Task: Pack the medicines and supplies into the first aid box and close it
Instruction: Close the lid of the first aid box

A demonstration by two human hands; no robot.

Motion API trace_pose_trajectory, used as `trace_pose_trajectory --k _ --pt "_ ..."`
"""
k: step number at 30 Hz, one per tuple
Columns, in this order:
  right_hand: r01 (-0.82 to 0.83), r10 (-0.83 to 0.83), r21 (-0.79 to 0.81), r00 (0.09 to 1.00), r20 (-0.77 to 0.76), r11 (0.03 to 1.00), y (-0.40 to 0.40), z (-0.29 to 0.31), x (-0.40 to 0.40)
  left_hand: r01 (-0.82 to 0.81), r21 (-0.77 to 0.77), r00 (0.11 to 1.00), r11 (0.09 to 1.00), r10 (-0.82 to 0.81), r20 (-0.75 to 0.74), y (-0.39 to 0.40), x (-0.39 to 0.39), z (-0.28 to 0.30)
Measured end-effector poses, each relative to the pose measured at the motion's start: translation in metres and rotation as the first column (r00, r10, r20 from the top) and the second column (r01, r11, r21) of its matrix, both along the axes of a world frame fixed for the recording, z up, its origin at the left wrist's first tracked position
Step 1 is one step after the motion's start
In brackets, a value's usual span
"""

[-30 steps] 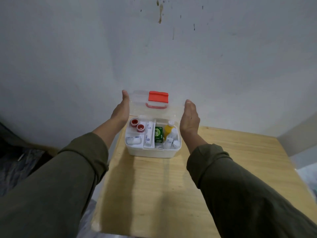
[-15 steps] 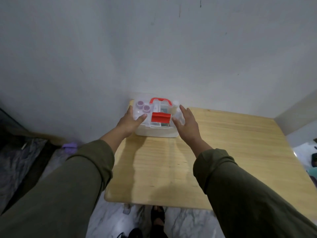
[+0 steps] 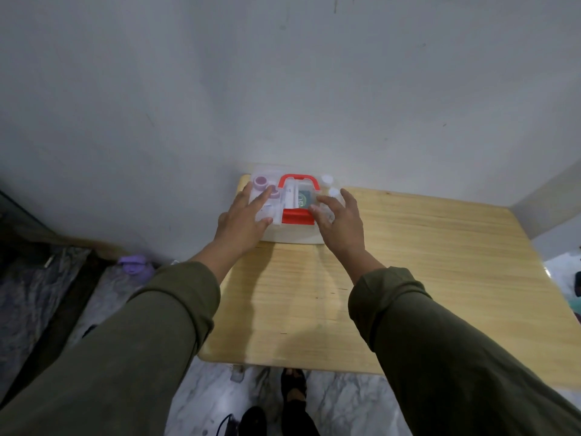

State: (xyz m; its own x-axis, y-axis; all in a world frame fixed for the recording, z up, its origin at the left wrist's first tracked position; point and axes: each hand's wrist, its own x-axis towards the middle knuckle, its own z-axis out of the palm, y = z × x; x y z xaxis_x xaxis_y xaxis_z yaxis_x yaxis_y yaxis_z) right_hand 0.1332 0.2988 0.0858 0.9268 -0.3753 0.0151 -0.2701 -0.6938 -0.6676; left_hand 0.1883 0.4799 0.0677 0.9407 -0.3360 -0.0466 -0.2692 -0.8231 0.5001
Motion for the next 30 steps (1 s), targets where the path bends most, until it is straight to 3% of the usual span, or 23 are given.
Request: trace_pose_trajectory --k 5,9,14,19,27,30 --pt "-0.14 0.145 -0.095 0.988 0.05 0.986 -0.001 -0.004 -0.003 0.008 0.073 1.0 0.997 -0.009 0.014 0.002 -0.001 0.003" --pt "-0.14 0.153 -0.146 0.985 0.081 0.979 0.003 -0.008 -0.008 -0.004 0.083 1.0 0.997 0.002 0.025 0.001 -0.001 0.005" --pt "-0.128 0.146 -0.194 0.986 0.081 0.973 0.003 -0.007 -0.003 -0.039 -0.011 0.999 0.999 0.039 -0.018 0.0 -0.001 0.005" --pt "-0.194 0.18 -0.379 0.981 -0.072 0.905 0.004 -0.014 0.004 -0.113 -0.212 0.989 0.971 0.09 -0.114 -0.001 0.0 0.005" --pt "-0.214 0.126 -0.563 0.973 -0.192 0.798 0.008 -0.02 0.009 -0.125 -0.242 0.988 0.962 0.099 -0.119 -0.001 0.001 0.005" --pt "-0.208 0.103 -0.565 0.972 -0.213 0.799 0.011 -0.019 0.011 -0.124 -0.245 0.989 0.961 0.101 -0.106 -0.002 0.001 0.005"
